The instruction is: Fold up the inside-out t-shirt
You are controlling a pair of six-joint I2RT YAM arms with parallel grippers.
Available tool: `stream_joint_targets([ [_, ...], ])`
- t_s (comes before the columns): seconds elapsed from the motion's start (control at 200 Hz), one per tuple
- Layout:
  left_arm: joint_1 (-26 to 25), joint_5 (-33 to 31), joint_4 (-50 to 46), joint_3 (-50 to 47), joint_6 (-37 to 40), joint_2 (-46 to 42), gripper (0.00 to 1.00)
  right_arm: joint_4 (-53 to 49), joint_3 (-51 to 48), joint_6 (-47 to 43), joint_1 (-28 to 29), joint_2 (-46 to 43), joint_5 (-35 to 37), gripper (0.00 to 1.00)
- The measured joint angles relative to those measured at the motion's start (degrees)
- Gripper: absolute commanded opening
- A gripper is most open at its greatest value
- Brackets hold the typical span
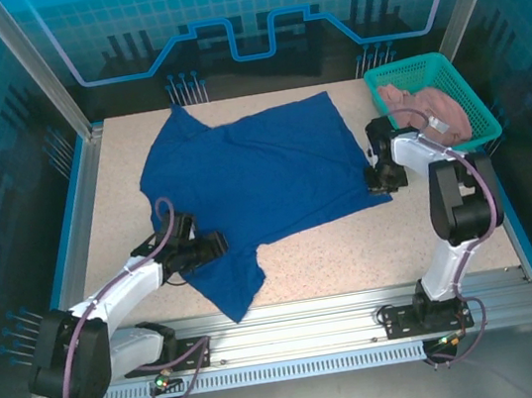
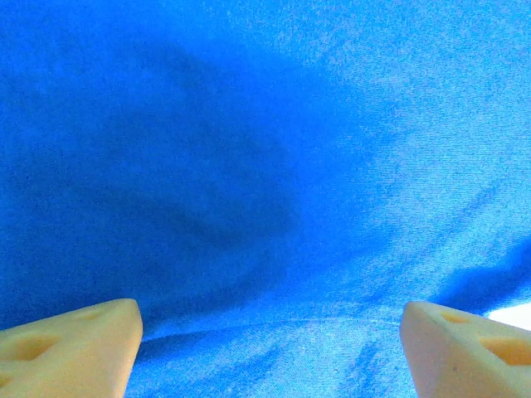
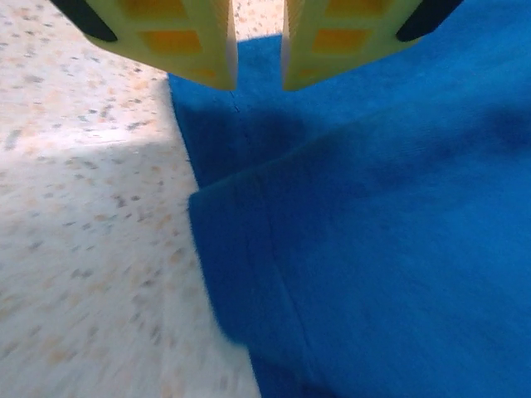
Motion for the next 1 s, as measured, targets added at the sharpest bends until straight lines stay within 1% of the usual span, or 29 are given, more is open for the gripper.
stream_joint_targets([
  [0.075,0.0,-0.2,0.0,0.0,0.0,0.0,0.83,-0.3,0.2,0.0,-0.2,2.6,0.4,0.17],
  [0.26,0.5,-0.3,0.1,0.0,0.0,0.0,0.83,-1.7,1.0,0.5,-0.2,3.0,3.8,0.17],
  [0.39,3.5,0.7,1.0,0.3,0.0,1.2,0.84,-2.6,-2.0,1.9,-0.2,1.1,7.0,0.19],
  [0.505,6.4,2.1,2.6,2.3,-0.1,5.9,0.84,-3.7,-5.8,3.5,-0.3,-1.8,8.1,0.2],
  [0.61,7.9,3.0,4.3,4.6,-0.4,10.5,0.84,-4.9,-8.0,4.1,-0.3,-3.4,7.6,0.21],
  [0.77,8.6,3.7,6.3,9.0,-0.4,16.1,0.84,-5.0,-8.2,4.4,0.4,-3.9,5.4,0.21],
  [0.91,10.3,3.8,6.1,11.0,-0.4,16.8,0.84,-4.9,-7.9,4.2,1.1,-5.2,3.0,0.29],
  [1.0,11.0,3.1,5.4,12.9,-0.4,15.6,0.84,-4.0,-6.2,4.1,1.6,-7.5,0.9,0.34],
])
